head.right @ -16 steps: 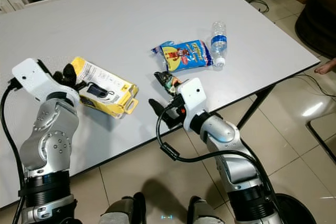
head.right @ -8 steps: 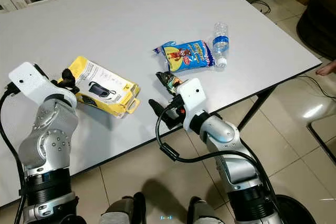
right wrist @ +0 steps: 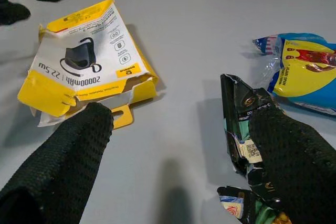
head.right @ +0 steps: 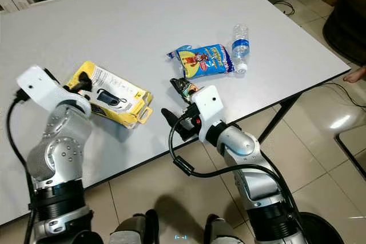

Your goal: Picking trash to rubbish bin

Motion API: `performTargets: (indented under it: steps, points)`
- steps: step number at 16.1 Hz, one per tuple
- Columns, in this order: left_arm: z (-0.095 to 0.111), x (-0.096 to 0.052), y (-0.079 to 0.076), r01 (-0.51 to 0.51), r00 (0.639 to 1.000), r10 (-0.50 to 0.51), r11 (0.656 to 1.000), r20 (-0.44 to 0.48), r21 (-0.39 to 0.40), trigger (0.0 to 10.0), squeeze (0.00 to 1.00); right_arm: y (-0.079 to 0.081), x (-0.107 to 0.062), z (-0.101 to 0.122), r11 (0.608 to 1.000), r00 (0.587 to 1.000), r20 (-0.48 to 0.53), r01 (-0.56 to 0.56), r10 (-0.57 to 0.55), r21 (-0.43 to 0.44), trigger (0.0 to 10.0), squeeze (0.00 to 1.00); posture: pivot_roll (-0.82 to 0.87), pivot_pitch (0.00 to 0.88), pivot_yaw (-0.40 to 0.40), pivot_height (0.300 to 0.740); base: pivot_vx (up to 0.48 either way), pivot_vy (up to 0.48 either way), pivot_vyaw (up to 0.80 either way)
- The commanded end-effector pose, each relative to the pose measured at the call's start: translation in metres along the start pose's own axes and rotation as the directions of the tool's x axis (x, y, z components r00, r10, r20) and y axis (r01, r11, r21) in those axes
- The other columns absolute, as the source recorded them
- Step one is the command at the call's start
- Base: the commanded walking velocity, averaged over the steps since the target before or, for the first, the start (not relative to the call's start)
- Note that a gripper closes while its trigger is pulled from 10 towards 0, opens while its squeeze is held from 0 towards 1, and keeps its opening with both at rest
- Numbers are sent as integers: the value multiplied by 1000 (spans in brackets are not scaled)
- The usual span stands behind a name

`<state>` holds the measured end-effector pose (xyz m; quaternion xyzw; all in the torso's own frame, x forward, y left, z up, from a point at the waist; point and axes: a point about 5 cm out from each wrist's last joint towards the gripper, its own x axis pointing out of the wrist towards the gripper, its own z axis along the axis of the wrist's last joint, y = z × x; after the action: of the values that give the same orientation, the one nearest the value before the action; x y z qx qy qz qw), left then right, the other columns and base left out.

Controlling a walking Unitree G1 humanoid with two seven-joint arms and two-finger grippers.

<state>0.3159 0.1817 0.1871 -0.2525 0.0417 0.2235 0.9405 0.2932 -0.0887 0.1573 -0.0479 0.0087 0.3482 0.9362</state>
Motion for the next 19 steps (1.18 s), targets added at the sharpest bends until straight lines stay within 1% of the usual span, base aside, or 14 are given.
performTargets:
  steps: [1, 3, 5, 10, 11, 13, 14, 18, 19]
  points:
    - [3, -1, 1, -29, 1000, 29, 999, -2, -19, 10000, 1000, 2, 1, 0, 1000, 1000, 4, -12, 12, -4, 10000, 0, -84, 174, 25, 740, 0, 0, 0]
    - [1, -1, -1, -34, 999, 33, 999, -21, -32, 10000, 1000, 3, 1, 0, 1000, 1000, 5, -13, 13, -4, 10000, 0, -85, 173, 26, 740, 0, 0, 0]
    - [0, -2, -1, -60, 997, 58, 997, -41, -46, 10000, 1000, 3, 0, -1, 1000, 1000, 4, -12, 12, -3, 10000, 0, -86, 175, 28, 740, 0, 0, 0]
    - [-1, -3, -3, -63, 996, 58, 995, -71, -79, 10000, 1000, 4, 1, -1, 1000, 1000, 5, -12, 12, -2, 10000, 0, -85, 176, 30, 740, 0, 0, 0]
    - [-4, -3, -2, -68, 994, 60, 994, -90, -83, 10000, 1000, 4, 1, -1, 1000, 1000, 6, -12, 12, -1, 10000, 0, -84, 175, 31, 740, 0, 0, 0]
    - [-22, -1, 4, -115, 979, 99, 990, -180, -81, 10000, 1000, 4, 2, 0, 1000, 1000, 8, -10, 10, 0, 10000, 0, -86, 174, 32, 740, 0, 0, 0]
    - [-30, 0, 7, -114, 973, 91, 988, -210, -101, 10000, 1000, 4, 2, 0, 1000, 1000, 8, -9, 9, 1, 10000, 0, -87, 173, 34, 740, 0, 0, 0]
    - [-32, 8, 9, -110, 972, 83, 988, -222, -111, 10000, 1000, 4, 1, 0, 1000, 1000, 9, -7, 7, 3, 10000, 0, -90, 175, 35, 740, 0, 0, 0]
    - [-32, 12, 9, -87, 974, 54, 986, -222, -141, 10000, 0, 4, 1, 0, 1000, 1000, 9, -7, 7, 3, 10000, 0, -90, 175, 35, 740, 0, 0, 0]
